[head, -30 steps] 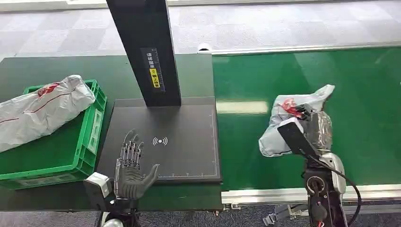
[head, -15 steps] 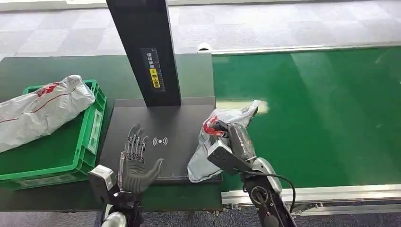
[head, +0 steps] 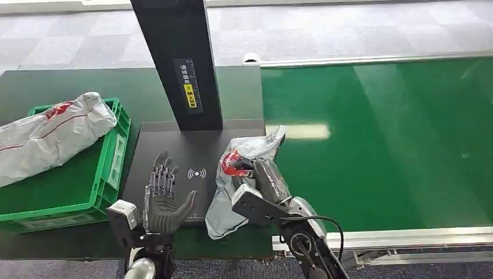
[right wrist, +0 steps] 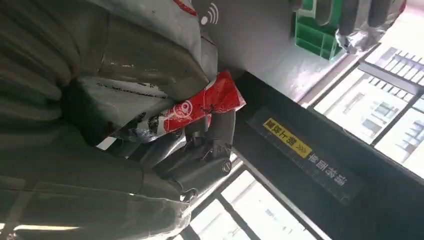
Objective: Moved the parcel from conveyor to table for the left to box.
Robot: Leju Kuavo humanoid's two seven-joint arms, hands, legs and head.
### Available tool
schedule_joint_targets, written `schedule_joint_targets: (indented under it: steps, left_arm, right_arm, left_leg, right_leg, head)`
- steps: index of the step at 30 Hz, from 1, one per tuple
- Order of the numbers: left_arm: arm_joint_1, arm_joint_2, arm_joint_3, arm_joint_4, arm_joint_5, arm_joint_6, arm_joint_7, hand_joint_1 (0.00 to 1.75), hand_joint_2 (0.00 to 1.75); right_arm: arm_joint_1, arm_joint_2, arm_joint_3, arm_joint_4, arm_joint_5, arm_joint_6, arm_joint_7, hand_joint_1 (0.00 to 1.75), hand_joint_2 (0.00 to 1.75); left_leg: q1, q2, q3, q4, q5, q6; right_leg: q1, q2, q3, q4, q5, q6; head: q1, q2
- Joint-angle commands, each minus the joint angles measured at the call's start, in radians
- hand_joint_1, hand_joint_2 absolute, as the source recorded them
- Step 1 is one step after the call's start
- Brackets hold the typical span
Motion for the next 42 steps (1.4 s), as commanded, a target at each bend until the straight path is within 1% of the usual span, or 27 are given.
schedule_joint_targets:
  steps: [1,2,3,4,5,6,11,12,13,14,17,20,24,25,27,29,30,31,33,36,38,39,42]
  left_arm:
    - [-0.023,0.023,0.0,0.066,0.01,0.009,-0.004,0.0,1.75]
    - [-0.023,0.023,0.0,0.066,0.01,0.009,-0.004,0.0,1.75]
    - [-0.023,0.023,0.0,0.066,0.01,0.009,-0.004,0.0,1.75]
    - [-0.023,0.023,0.0,0.066,0.01,0.009,-0.004,0.0,1.75]
    - [-0.023,0.023,0.0,0.066,0.01,0.009,-0.004,0.0,1.75]
    - [-0.023,0.023,0.0,0.066,0.01,0.009,-0.004,0.0,1.75]
    - [-0.02,0.018,-0.001,0.062,0.017,0.024,-0.008,0.0,1.75]
    - [-0.02,0.019,-0.001,0.062,0.017,0.026,-0.008,0.0,1.75]
    - [-0.021,0.023,0.001,0.064,0.018,0.032,-0.009,0.0,1.75]
    - [-0.022,0.026,0.001,0.066,0.018,0.035,-0.01,0.0,1.75]
    - [-0.015,0.036,0.009,0.061,0.019,0.042,-0.013,0.0,1.75]
    - [0.003,0.05,0.024,0.033,0.005,0.041,-0.014,0.0,1.75]
    - [0.004,0.052,0.027,0.03,0.004,0.04,-0.014,0.0,1.75]
    - [0.005,0.057,0.021,0.028,-0.01,0.034,-0.011,0.0,1.75]
    - [0.008,0.084,0.003,0.024,-0.07,0.007,0.001,0.0,1.75]
    - [0.001,0.136,-0.04,0.025,-0.208,-0.062,0.032,0.0,1.75]
    - [-0.005,0.158,-0.052,0.024,-0.281,-0.081,0.042,0.0,1.75]
    - [-0.018,0.172,-0.044,0.028,-0.363,-0.12,0.055,0.0,1.75]
    - [-0.056,0.184,-0.021,0.053,-0.453,-0.165,0.051,0.0,1.75]
    - [-0.12,0.221,-0.038,0.093,-0.581,-0.211,0.039,0.0,1.75]
    - [-0.152,0.231,-0.074,0.126,-0.702,-0.207,0.063,0.0,1.75]
    - [-0.182,0.239,-0.11,0.163,-0.799,-0.187,0.091,0.0,1.75]
    - [-0.274,0.247,-0.218,0.314,-0.95,-0.207,0.133,0.0,1.75]
  right_arm:
    - [-0.068,0.006,0.07,0.096,-0.013,0.01,-0.008,1.75,1.75]
    - [-0.068,0.006,0.07,0.096,-0.013,0.01,-0.008,1.75,1.75]
    - [-0.068,0.006,0.07,0.096,-0.013,0.01,-0.008,1.75,1.75]
    - [-0.068,0.006,0.07,0.096,-0.013,0.01,-0.008,1.75,1.75]
    - [-0.068,0.006,0.07,0.096,-0.013,0.01,-0.008,1.75,1.75]
    - [-0.068,0.006,0.07,0.096,-0.013,0.01,-0.008,1.75,1.75]
    - [-0.084,0.015,0.082,0.148,-0.017,0.016,-0.005,1.75,1.75]
    - [-0.085,0.017,0.077,0.153,-0.019,0.011,-0.002,1.54,1.75]
    - [-0.086,0.019,0.062,0.161,-0.024,-0.003,0.001,0.14,1.75]
    - [-0.087,0.02,0.049,0.163,-0.032,-0.011,0.003,0.0,1.75]
    - [-0.091,0.009,-0.002,0.162,-0.039,-0.06,0.005,0.0,1.75]
    - [-0.082,-0.021,-0.068,0.142,-0.048,-0.108,-0.008,0.0,1.75]
    - [-0.08,-0.027,-0.073,0.138,-0.05,-0.105,-0.013,0.0,1.75]
    - [-0.064,-0.021,-0.093,0.118,-0.055,-0.135,-0.015,0.0,1.75]
    - [-0.035,-0.039,-0.129,0.078,-0.058,-0.159,-0.017,0.0,1.75]
    - [-0.003,-0.062,-0.162,0.034,-0.062,-0.159,-0.02,0.0,1.75]
    - [0.014,-0.068,-0.175,0.015,-0.074,-0.158,-0.03,0.0,1.75]
    - [0.039,-0.075,-0.191,-0.012,-0.079,-0.158,-0.036,0.0,1.75]
    - [0.06,-0.074,-0.211,-0.026,-0.087,-0.15,-0.048,0.0,1.75]
    - [0.039,-0.067,-0.208,-0.014,-0.093,-0.125,-0.066,0.0,1.75]
    - [0.011,-0.063,-0.199,0.004,-0.095,-0.118,-0.07,0.0,1.75]
    - [0.0,-0.061,-0.198,0.008,-0.099,-0.116,-0.071,0.0,1.75]
    - [-0.029,-0.055,-0.188,0.021,-0.114,-0.094,-0.062,0.0,1.75]
  left_leg:
    - [0.0,0.002,0.003,-0.002,0.0,-0.001]
    - [0.0,0.001,0.002,-0.001,0.0,0.0]
    - [0.001,0.002,0.005,-0.003,0.0,-0.001]
    - [0.0,0.002,0.004,-0.002,0.0,-0.001]
    - [0.001,0.002,0.006,-0.003,0.0,-0.001]
    - [0.0,0.002,0.002,-0.001,0.0,0.0]
    - [0.0,0.002,0.003,-0.002,0.0,-0.001]
    - [0.0,0.002,0.002,-0.001,0.0,0.0]
    - [0.0,0.002,0.004,-0.002,0.0,-0.001]
    - [0.0,0.002,0.003,-0.002,0.0,0.0]
    - [0.0,0.001,0.003,-0.002,0.0,0.0]
    - [0.0,0.001,0.003,-0.002,0.0,0.0]
    - [0.0,0.0,0.003,-0.001,0.0,0.0]
    - [0.0,0.001,0.004,-0.002,0.0,0.0]
    - [0.0,0.0,0.002,-0.001,0.0,0.0]
    - [0.0,-0.002,0.004,-0.003,0.0,-0.001]
    - [0.0,-0.003,0.003,-0.002,0.0,0.0]
    - [0.0,-0.002,0.002,-0.001,0.0,0.0]
    - [0.001,-0.004,0.005,-0.004,0.001,-0.001]
    - [0.0,-0.002,0.002,-0.001,0.001,-0.001]
    - [0.001,-0.003,0.004,-0.002,0.001,-0.001]
    - [0.0,-0.001,0.001,-0.001,0.001,-0.001]
    - [-0.001,-0.002,0.002,-0.001,0.001,0.0]
  right_leg:
    - [0.0,0.001,0.002,-0.002,0.0,0.0]
    - [0.0,0.0,0.001,-0.001,0.0,0.0]
    - [0.001,-0.001,0.006,-0.004,0.0,0.0]
    - [0.0,0.0,0.003,-0.002,0.0,0.0]
    - [0.001,0.0,0.005,-0.004,0.0,0.0]
    - [0.0,0.0,0.002,-0.001,0.0,0.0]
    - [0.0,0.001,0.003,-0.002,0.0,0.0]
    - [0.0,0.0,0.002,-0.001,0.0,0.0]
    - [0.001,0.0,0.004,-0.003,0.001,0.0]
    - [0.0,0.0,0.003,-0.002,0.0,0.0]
    - [0.0,-0.001,0.003,-0.002,0.0,0.0]
    - [0.0,-0.001,0.003,-0.002,0.0,0.0]
    - [0.0,-0.001,0.003,-0.002,0.0,0.0]
    - [0.001,-0.001,0.004,-0.003,0.0,0.0]
    - [0.0,-0.001,0.002,-0.002,0.0,0.0]
    - [0.0,-0.004,0.005,-0.003,-0.001,0.0]
    - [0.0,-0.004,0.004,-0.002,-0.001,0.0]
    - [0.0,-0.003,0.002,-0.001,-0.001,0.0]
    - [0.001,-0.006,0.006,-0.005,-0.001,0.0]
    - [0.001,-0.004,0.002,-0.002,0.0,0.0]
    - [0.001,-0.006,0.005,-0.004,0.0,0.0]
    - [0.0,-0.002,0.001,-0.001,0.0,0.0]
    - [0.0,-0.003,0.002,-0.001,0.0,0.0]
  head:
    - [0.0,0.0]
    - [0.0,0.0]
    - [0.0,0.0]
    - [0.0,0.0]
    - [0.0,0.0]
    - [0.0,0.0]
    - [0.0,0.0]
    - [0.0,0.0]
    - [0.0,0.0]
    - [0.0,0.0]
    - [0.0,0.0]
    - [0.0,0.0]
    - [0.0,0.0]
    - [0.0,0.0]
    - [0.0,0.0]
    - [0.0,0.0]
    - [0.0,0.0]
    - [0.0,0.0]
    - [0.0,0.0]
    - [0.0,0.0]
    - [0.0,0.0]
    - [0.0,0.0]
    - [0.0,0.0]
